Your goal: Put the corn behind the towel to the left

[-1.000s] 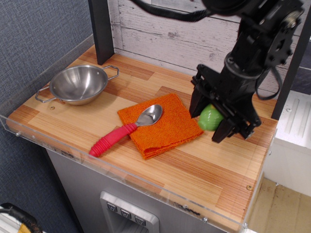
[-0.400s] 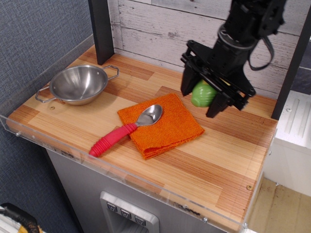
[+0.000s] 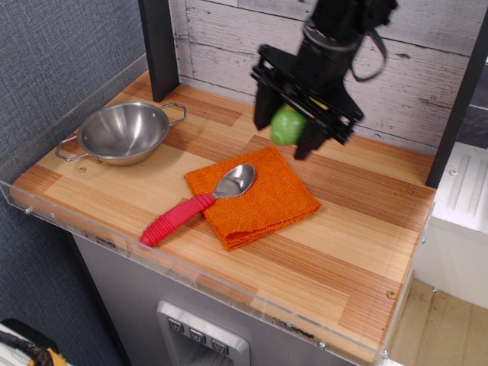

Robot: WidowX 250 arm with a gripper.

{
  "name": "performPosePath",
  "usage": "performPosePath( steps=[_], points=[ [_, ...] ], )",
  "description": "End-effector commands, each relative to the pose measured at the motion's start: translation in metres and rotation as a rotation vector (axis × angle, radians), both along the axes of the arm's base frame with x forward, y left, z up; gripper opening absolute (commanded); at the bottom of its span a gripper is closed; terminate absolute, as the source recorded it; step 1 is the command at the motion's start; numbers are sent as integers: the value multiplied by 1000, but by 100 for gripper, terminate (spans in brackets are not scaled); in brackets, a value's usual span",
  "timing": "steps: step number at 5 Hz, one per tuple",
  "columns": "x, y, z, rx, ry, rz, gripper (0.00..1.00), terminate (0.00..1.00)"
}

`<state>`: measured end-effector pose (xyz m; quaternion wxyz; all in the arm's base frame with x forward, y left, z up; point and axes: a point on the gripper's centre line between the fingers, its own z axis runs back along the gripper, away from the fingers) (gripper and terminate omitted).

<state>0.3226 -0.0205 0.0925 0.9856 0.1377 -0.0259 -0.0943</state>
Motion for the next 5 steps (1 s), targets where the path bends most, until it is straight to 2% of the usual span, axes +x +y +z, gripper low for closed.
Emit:
performPosePath(
  steps=[1, 3, 5],
  points=[
    [11, 38, 2, -25, -14, 64, 0, 0],
    [29, 70, -16, -59, 28, 91, 0, 0],
    [45, 81, -45, -79, 103, 73, 0, 0]
  ],
)
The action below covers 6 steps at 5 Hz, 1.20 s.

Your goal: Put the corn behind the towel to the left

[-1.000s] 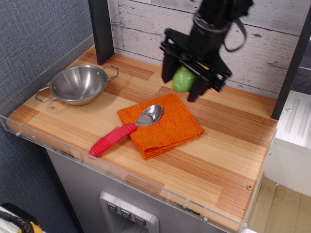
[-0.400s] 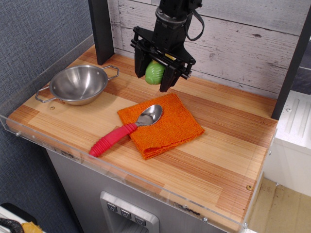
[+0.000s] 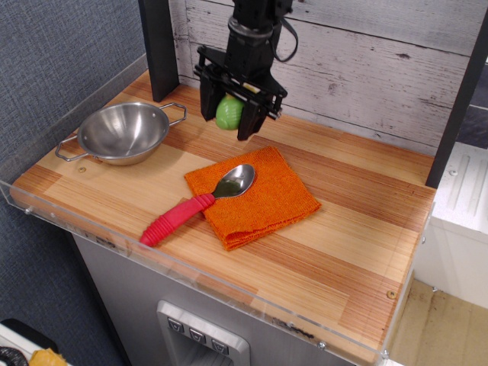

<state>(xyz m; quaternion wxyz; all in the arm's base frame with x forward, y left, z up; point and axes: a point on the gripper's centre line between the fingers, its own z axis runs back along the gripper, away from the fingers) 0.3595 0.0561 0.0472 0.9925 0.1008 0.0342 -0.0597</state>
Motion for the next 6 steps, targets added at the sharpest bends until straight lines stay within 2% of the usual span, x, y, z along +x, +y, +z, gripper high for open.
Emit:
performPosePath(
  steps=[1, 2, 3, 5, 6],
  points=[
    [9, 4, -18, -35, 26, -23, 0, 0],
    [9, -1, -31, -48, 56, -35, 0, 0],
    [9, -3, -30, -57, 83, -54, 100, 0],
    [7, -7, -26, -57, 62, -48, 100, 0],
    [4, -7, -13, -56, 9, -48, 100, 0]
  ],
)
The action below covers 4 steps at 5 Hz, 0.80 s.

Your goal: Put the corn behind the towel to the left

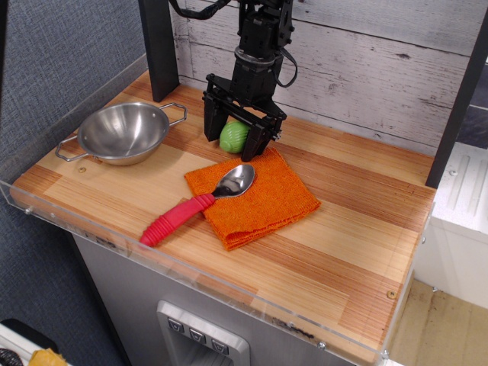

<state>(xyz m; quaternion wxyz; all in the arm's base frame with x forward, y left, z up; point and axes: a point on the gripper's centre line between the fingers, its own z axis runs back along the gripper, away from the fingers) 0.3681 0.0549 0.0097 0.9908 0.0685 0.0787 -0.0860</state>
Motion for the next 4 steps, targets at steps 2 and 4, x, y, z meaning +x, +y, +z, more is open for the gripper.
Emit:
performPosePath(
  steps=[2, 4],
  points=[
    [-15, -5, 95, 70, -283, 6, 100, 0],
    [-37, -10, 147, 137, -431, -10, 100, 0]
  ],
)
